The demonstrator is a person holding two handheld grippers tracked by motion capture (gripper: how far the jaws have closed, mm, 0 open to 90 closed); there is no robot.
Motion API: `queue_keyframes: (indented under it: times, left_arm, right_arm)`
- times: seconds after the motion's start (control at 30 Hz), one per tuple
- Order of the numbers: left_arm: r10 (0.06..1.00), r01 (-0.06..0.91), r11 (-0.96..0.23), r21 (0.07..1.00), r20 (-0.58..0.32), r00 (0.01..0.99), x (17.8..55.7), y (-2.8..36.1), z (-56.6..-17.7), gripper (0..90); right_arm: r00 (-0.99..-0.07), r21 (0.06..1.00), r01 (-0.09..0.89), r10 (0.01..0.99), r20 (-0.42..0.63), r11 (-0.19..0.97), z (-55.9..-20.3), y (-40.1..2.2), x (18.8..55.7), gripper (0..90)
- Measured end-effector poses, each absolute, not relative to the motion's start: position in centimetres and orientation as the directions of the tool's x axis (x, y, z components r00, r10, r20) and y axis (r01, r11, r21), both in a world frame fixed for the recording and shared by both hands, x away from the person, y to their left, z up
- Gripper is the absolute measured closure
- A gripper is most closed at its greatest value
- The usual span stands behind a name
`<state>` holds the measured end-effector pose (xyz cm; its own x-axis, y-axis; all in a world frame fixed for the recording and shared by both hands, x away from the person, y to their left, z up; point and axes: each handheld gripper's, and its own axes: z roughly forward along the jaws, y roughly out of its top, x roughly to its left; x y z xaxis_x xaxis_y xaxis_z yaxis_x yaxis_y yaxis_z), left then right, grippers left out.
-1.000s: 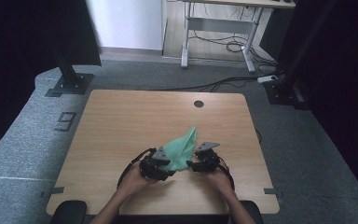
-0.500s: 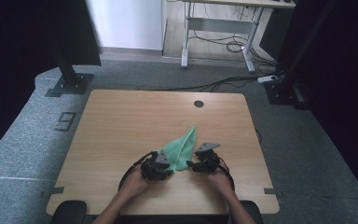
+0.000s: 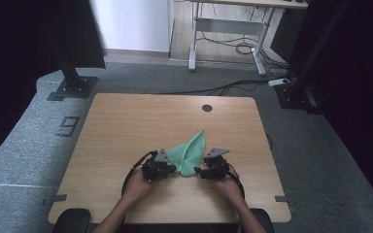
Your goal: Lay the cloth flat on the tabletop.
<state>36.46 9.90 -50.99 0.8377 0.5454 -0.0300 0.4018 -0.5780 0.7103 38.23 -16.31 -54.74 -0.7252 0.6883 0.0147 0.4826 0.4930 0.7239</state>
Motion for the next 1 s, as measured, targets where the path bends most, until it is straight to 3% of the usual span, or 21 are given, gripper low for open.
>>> queue_keyframes:
  times: [0.5,1.0]
  left_arm:
    - [0.630,0.405,-0.525,0.748,0.021,0.776,39.7,12.5,-47.2,85.2]
    - [0.731,0.512,-0.479,0.713,0.001,0.683,43.6,14.7,-48.9,80.9]
  right_arm:
    - [-0.726,0.724,0.482,0.687,0.017,0.492,-54.7,-16.3,38.3,41.9]
    - [-0.721,0.721,0.506,0.690,0.053,0.473,-54.7,-16.4,38.4,37.5]
